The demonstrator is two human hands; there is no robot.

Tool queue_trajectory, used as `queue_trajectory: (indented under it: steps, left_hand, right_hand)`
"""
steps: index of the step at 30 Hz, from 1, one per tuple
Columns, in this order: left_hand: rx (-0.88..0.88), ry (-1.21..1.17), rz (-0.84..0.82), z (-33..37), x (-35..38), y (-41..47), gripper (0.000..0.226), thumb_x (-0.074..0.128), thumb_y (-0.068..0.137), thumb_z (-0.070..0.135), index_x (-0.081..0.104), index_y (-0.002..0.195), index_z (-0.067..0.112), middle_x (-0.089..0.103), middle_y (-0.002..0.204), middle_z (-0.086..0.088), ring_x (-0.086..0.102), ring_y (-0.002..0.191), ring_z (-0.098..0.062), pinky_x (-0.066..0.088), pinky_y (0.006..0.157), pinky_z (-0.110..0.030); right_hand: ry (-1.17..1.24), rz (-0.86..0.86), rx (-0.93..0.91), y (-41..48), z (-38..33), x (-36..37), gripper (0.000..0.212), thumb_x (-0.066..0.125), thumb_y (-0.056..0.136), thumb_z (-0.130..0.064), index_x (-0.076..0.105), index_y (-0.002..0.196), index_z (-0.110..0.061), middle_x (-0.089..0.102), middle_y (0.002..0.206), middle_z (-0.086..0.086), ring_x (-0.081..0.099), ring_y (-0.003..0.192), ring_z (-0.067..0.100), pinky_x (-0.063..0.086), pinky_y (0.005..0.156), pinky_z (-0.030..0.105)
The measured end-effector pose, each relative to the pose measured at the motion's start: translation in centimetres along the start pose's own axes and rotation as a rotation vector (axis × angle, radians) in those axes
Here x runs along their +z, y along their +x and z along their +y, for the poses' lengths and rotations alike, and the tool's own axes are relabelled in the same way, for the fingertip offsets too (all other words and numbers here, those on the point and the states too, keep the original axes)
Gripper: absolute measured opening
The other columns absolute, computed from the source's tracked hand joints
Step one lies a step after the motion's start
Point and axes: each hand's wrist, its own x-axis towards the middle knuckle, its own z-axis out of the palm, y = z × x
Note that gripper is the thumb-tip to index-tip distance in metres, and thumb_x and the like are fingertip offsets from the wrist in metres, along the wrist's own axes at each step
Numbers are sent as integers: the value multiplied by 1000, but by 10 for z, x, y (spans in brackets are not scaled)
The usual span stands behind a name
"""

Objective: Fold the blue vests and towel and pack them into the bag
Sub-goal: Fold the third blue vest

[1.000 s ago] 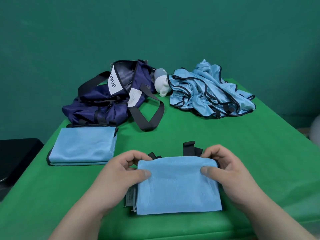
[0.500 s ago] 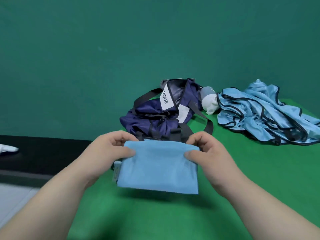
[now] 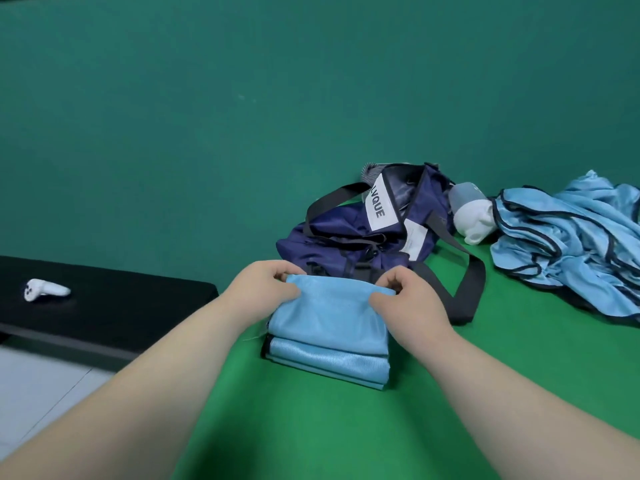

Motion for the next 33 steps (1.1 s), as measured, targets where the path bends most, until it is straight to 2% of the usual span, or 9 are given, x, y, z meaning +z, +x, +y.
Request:
queue_trajectory:
  steps: [2, 6, 8, 11, 14, 20, 24, 30, 33]
  left_hand:
    - [69, 117, 89, -1, 1, -7, 30, 69, 86, 21, 70, 110, 40, 59, 111, 13, 59, 94, -14, 46, 78, -28]
    - [397, 330, 217, -9, 3, -27, 36, 66, 90, 36, 61, 126, 36, 40, 136, 16, 29, 132, -4, 29, 105, -25]
    - [514, 498, 124, -12, 9, -28, 48, 51, 93, 49, 55, 136, 30, 36, 151, 11, 23, 144, -9, 24, 117, -32]
    - [466, 762, -85, -15, 17, -23, 69, 20, 96, 60, 23, 157, 27, 8, 166, 10, 0, 153, -8, 6, 124, -37]
    - [396, 772, -205, -21, 19, -18, 63, 27, 105, 49, 3, 159, 27, -2, 166, 15, -8, 150, 0, -3, 124, -33]
    - [417, 706, -261, -30, 17, -16, 61, 29, 106, 43, 2, 159, 27, -1, 163, 18, -7, 146, 8, -9, 118, -19]
    - [394, 590, -289, -39, 19, -18, 59, 30, 107, 41, 4, 159, 32, -3, 158, 28, -10, 143, 15, -11, 115, -13]
    - [403, 637, -315, -41, 20, -19, 60, 26, 107, 42, -3, 158, 30, -10, 161, 23, -16, 145, 10, -10, 120, -21]
    - [380, 736, -311, -37, 16, -18, 71, 16, 99, 61, -6, 158, 27, -15, 162, 18, -22, 146, 3, -6, 124, -34]
  right_hand:
    - [-109, 24, -64, -4, -3, -4, 13, 63, 76, -22, 57, 82, -32, 59, 85, -13, 57, 80, 16, 48, 85, 40]
    - [-276, 127, -344, -17, -9, -9, 31, 63, 79, -31, 57, 109, -35, 50, 115, -14, 48, 114, 12, 33, 107, 39]
    - [-381, 40, -456, -21, -12, -3, 48, 54, 79, -41, 57, 125, -30, 48, 129, -12, 40, 126, 11, 23, 113, 36]
    - [-638, -161, -447, -23, -6, 8, 66, 49, 91, -50, 35, 150, -25, 29, 154, -9, 16, 147, 12, 4, 123, 47]
    - [-741, -243, -416, -24, 9, 9, 71, 42, 98, -54, 17, 158, -24, 15, 162, -11, 4, 151, 11, -5, 123, 50]
    - [-707, -239, -441, -24, 27, 9, 89, 13, 79, -69, 18, 157, -27, 17, 161, -14, 6, 150, 6, -8, 122, 49]
    - [-673, -235, -447, -24, 34, 14, 88, 11, 78, -69, 17, 157, -29, 16, 162, -15, 5, 150, 5, -8, 122, 48]
    - [-680, -264, -435, -24, 37, 14, 75, 25, 93, -63, 12, 158, -27, 10, 164, -12, 1, 152, 7, -9, 122, 50]
    - [-704, -318, -418, -21, 32, 9, 72, 29, 101, -57, 2, 160, -27, -1, 167, -13, -10, 152, 7, -12, 122, 50]
